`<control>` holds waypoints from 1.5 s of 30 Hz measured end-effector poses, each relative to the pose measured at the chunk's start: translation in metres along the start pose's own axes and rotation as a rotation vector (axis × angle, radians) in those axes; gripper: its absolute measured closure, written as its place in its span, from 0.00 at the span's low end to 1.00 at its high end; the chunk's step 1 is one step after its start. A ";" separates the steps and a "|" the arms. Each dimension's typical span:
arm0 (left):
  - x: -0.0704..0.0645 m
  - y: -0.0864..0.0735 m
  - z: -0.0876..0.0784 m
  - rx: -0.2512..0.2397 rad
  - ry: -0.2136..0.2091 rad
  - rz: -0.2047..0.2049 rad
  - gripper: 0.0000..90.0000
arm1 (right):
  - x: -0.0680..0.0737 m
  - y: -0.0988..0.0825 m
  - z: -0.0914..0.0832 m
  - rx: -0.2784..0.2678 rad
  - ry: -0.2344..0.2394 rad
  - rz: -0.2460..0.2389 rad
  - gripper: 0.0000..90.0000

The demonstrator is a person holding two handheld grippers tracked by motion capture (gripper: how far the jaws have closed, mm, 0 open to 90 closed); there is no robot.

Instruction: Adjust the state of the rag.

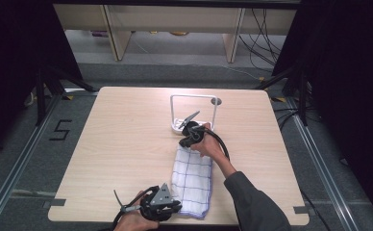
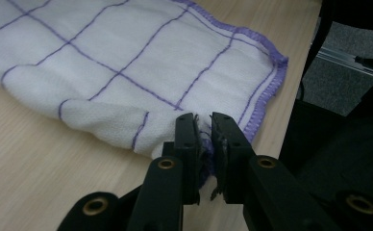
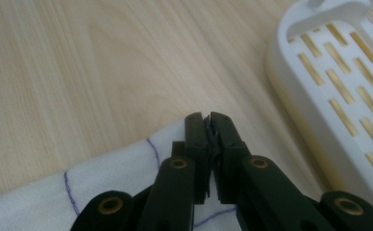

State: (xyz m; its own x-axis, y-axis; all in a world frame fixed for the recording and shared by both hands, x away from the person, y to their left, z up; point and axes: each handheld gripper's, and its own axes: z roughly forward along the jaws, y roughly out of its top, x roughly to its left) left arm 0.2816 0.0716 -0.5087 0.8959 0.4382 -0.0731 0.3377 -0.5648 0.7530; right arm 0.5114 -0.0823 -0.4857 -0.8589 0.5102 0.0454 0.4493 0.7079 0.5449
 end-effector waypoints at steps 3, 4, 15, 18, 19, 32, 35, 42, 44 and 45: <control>-0.007 0.004 0.005 -0.012 -0.022 0.001 0.78 | 0.006 0.004 0.001 -0.005 -0.005 0.034 0.85; -0.007 0.006 0.003 -0.010 -0.042 0.000 0.69 | 0.005 0.005 0.000 -0.018 -0.026 0.022 0.80; 0.038 0.027 -0.032 -0.131 0.048 -0.091 0.40 | 0.005 -0.030 -0.078 -0.178 -0.121 0.176 0.43; 0.068 0.036 -0.032 -0.130 0.109 -0.138 0.40 | -0.003 -0.049 -0.083 -0.182 -0.136 0.187 0.41; 0.077 0.038 -0.030 -0.140 0.135 -0.151 0.40 | -0.008 -0.056 -0.082 -0.186 -0.164 0.179 0.41; 0.155 0.059 0.021 -0.055 0.218 -0.223 0.40 | -0.023 -0.083 -0.069 -0.093 -0.170 0.297 0.41; 0.165 0.061 0.028 -0.048 0.228 -0.229 0.39 | -0.025 -0.084 -0.067 -0.094 -0.175 0.302 0.42; 0.178 0.063 0.041 -0.045 0.203 -0.242 0.39 | -0.025 -0.083 -0.060 -0.097 -0.187 0.295 0.42; 0.177 0.064 0.046 -0.035 0.197 -0.234 0.39 | -0.023 -0.082 -0.056 -0.089 -0.191 0.289 0.42; 0.177 0.065 0.047 -0.023 0.193 -0.227 0.40 | -0.023 -0.082 -0.055 -0.093 -0.187 0.290 0.42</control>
State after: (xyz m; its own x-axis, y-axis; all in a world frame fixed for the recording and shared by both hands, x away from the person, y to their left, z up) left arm 0.4753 0.0795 -0.5038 0.7259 0.6778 -0.1169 0.5145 -0.4223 0.7463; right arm 0.4807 -0.1784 -0.4851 -0.6350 0.7702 0.0601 0.6361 0.4771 0.6064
